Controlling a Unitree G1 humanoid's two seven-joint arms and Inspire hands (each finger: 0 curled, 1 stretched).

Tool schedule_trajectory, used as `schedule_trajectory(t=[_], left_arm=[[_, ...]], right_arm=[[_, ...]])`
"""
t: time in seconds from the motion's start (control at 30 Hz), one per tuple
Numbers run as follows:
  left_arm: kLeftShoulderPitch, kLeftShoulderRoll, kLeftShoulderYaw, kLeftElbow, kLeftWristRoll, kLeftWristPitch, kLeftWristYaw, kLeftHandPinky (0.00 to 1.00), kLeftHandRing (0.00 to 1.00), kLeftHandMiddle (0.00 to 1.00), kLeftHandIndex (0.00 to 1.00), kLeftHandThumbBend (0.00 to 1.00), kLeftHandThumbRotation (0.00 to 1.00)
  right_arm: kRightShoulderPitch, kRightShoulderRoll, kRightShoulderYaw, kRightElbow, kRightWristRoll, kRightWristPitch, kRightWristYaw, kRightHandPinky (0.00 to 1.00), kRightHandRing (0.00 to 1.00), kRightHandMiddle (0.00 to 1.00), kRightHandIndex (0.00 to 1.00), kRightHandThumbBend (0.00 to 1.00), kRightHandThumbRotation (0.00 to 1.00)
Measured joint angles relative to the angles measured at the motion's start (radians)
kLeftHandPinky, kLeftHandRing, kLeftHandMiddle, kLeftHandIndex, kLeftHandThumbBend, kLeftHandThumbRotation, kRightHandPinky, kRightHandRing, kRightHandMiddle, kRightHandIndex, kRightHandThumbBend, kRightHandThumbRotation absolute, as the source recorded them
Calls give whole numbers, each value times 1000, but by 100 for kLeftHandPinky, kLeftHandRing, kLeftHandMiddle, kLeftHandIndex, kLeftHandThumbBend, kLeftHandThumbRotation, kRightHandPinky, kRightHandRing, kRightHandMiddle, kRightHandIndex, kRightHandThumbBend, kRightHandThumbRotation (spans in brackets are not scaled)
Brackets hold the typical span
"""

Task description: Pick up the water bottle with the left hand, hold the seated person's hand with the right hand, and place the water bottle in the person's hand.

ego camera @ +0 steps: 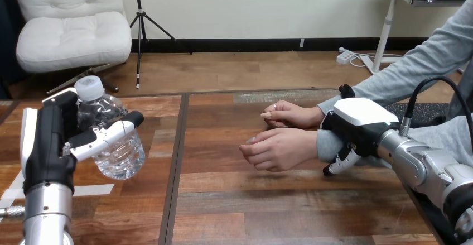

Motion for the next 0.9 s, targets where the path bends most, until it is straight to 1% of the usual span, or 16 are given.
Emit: schedule_trajectory(t=[0.67, 0.9], left_arm=[[0, 0, 0, 0, 5, 0, 0, 31, 37, 41, 43, 66, 0], [0, 0, 0, 0, 6, 0, 0, 31, 37, 41, 43, 66, 0]], right_arm=[[0, 0, 0, 0, 1, -3, -7, 14, 19, 25, 29, 69, 0], [0, 0, -2, 0, 3, -3, -7, 14, 19, 26, 30, 68, 0]])
